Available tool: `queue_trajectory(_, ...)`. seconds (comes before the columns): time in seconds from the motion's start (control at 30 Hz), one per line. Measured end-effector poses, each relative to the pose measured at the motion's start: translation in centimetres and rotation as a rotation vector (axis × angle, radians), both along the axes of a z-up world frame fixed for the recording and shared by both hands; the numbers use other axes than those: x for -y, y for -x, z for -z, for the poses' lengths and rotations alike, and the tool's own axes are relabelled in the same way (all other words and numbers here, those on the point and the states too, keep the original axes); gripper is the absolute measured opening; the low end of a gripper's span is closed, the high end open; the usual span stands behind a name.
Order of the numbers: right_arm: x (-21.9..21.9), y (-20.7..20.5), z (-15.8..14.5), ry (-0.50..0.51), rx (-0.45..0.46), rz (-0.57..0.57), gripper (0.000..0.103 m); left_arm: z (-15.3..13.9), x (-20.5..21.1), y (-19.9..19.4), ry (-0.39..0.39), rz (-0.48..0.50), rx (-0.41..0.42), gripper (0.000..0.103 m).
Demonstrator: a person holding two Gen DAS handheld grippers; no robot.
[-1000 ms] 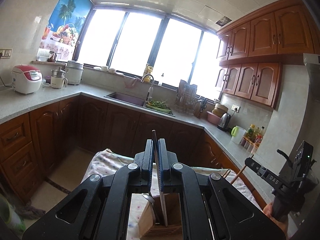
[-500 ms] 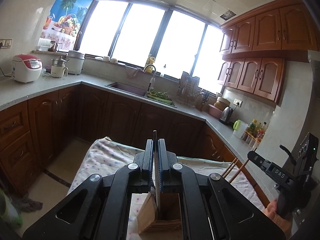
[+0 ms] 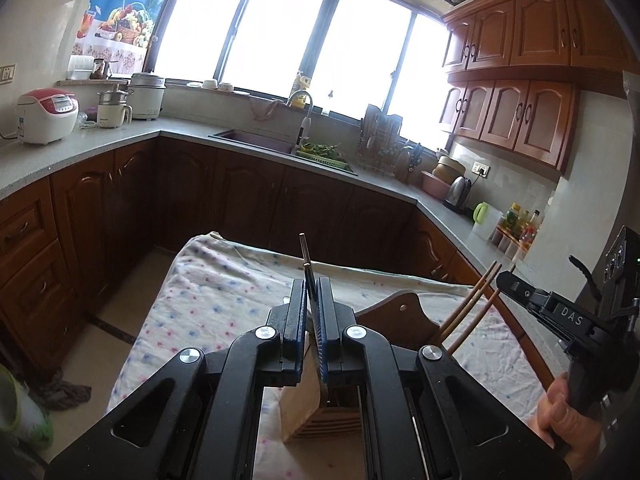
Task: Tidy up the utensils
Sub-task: 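Lower both chopsticks into the holder slots and open both tools, then withdraw both open tools back toward the remaining utensils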
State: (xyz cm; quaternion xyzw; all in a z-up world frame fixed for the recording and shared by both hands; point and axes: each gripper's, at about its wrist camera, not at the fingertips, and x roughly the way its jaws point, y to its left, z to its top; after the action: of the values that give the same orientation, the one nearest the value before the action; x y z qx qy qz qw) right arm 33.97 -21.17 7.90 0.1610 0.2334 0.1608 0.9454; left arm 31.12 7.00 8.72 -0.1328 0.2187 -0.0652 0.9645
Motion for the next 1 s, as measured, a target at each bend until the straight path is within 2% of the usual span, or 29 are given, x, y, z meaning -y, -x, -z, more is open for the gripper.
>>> queue_trajectory(0.17, 0.3, -0.2, 0.1, -0.014, -0.014, -0.004, 0.006, -0.1, -0.1, -0.1, 0.002, -0.005, -0.009, 0.005)
queue_trajectory(0.27, 0.5, -0.2, 0.2, -0.035, -0.024, -0.016, 0.011, -0.3, -0.1, 0.1, 0.003, -0.009, -0.019, 0.005)
queue_trajectory(0.33, 0.8, 0.0, 0.2, -0.044, -0.027, -0.022, 0.016, -0.5, -0.1, 0.4, 0.003, -0.010, -0.019, 0.010)
queue_trajectory(0.4, 1.1, 0.5, 0.1, -0.050, -0.019, -0.025, 0.030, -0.6, -0.1, 0.9, 0.002, -0.017, -0.018, 0.031)
queue_trajectory(0.43, 1.4, 0.8, -0.1, -0.055, -0.012, -0.026, 0.036, -0.7, -0.1, 1.3, 0.003, -0.021, -0.013, 0.037)
queue_trajectory(0.47, 1.6, 1.2, -0.2, -0.059, -0.003, -0.025, 0.049, -0.7, -0.1, 1.7, 0.003, -0.028, -0.012, 0.048)
queue_trajectory(0.5, 1.8, 1.7, -0.3, -0.058, 0.006, -0.020, 0.055, -0.8, -0.1, 2.0, 0.002, -0.035, -0.014, 0.054)
queue_trajectory(0.57, 2.3, 2.6, -0.4, -0.055, 0.019, -0.013, 0.070, -0.7, -0.2, 2.8, -0.002, -0.040, -0.019, 0.059)
queue_trajectory(0.63, 3.0, 3.5, -0.4, -0.054, 0.020, -0.008, 0.077, -0.6, -0.3, 3.7, -0.006, -0.058, -0.031, 0.074)
queue_trajectory(0.73, 3.9, 4.9, 0.0, -0.053, 0.007, -0.001, 0.085, 0.0, -0.3, 5.2, -0.006, -0.065, -0.053, 0.076)
queue_trajectory(0.77, 4.3, 5.5, 0.3, -0.055, -0.001, -0.003, 0.086, 0.2, -0.3, 5.6, -0.007, -0.067, -0.067, 0.080)
queue_trajectory(1.0, 5.8, 9.4, 1.8, -0.034, -0.062, 0.009, 0.091, 2.6, 0.0, 8.6, 0.008, -0.063, -0.153, 0.087)
